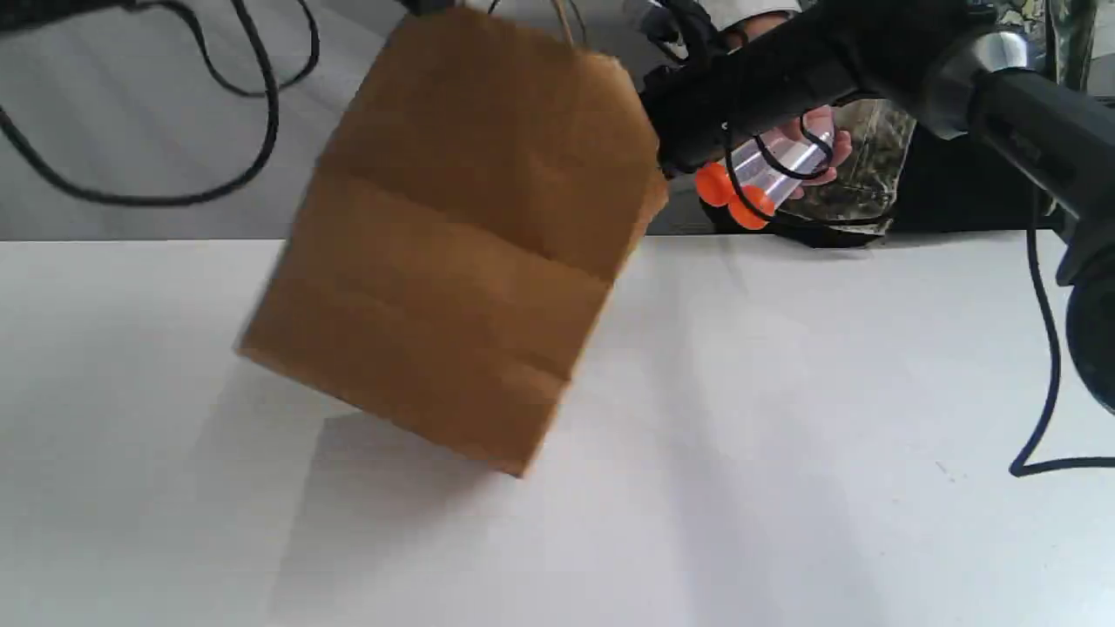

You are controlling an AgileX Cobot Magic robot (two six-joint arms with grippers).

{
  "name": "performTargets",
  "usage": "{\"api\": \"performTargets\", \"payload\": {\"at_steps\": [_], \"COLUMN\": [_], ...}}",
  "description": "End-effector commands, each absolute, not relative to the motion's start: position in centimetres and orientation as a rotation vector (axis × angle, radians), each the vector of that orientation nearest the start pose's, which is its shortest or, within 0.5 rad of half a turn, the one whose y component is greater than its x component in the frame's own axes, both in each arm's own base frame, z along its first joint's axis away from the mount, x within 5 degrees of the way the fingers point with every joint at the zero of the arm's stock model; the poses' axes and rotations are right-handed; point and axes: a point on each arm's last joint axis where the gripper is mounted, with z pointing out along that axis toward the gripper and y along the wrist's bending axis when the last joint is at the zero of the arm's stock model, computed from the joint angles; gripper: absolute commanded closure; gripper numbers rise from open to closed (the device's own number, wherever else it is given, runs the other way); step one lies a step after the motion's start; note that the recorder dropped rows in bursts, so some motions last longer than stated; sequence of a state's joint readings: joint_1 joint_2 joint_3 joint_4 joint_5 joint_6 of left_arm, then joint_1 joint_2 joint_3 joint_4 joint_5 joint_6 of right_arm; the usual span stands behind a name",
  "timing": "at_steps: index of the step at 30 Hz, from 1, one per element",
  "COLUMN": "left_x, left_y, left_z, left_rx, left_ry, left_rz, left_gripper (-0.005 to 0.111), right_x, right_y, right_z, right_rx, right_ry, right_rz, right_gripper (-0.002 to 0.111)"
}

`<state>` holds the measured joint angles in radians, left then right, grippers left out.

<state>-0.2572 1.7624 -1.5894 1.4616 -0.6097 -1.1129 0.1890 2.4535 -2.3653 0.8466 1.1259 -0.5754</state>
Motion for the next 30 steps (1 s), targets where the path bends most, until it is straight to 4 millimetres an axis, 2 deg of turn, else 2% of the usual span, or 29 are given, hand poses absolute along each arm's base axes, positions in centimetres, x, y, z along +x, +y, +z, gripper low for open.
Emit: {"api": "performTargets", "payload": {"at_steps": [1,8,16,30], "left_x": [39.8,40.4,40.4,40.4], "left_y": [-15.7,-15.6,-15.6,-15.6], "left_z": [41.5,41.7,41.7,41.5], "left_rx": [0.829,0.829,0.824,0.841], "left_ry": [1.353,1.396,1.405,1.412], "left_rz": [-0.442,-0.403,-0.414,-0.403], "left_gripper": [0.107,0.107,0.107,0.107], "right_x": [50.9,50.8,50.9,51.0], "right_y": [16.4,17.6,17.6,17.5], "right_z": [23.1,22.7,21.7,21.7], "right_rx": [-0.609,-0.534,-0.529,-0.541], "right_ry": [2.4,2.432,2.452,2.449], "right_rz": [0.972,1.007,1.004,0.988], "right_gripper": [0.108,0.108,0.108,0.108]}}
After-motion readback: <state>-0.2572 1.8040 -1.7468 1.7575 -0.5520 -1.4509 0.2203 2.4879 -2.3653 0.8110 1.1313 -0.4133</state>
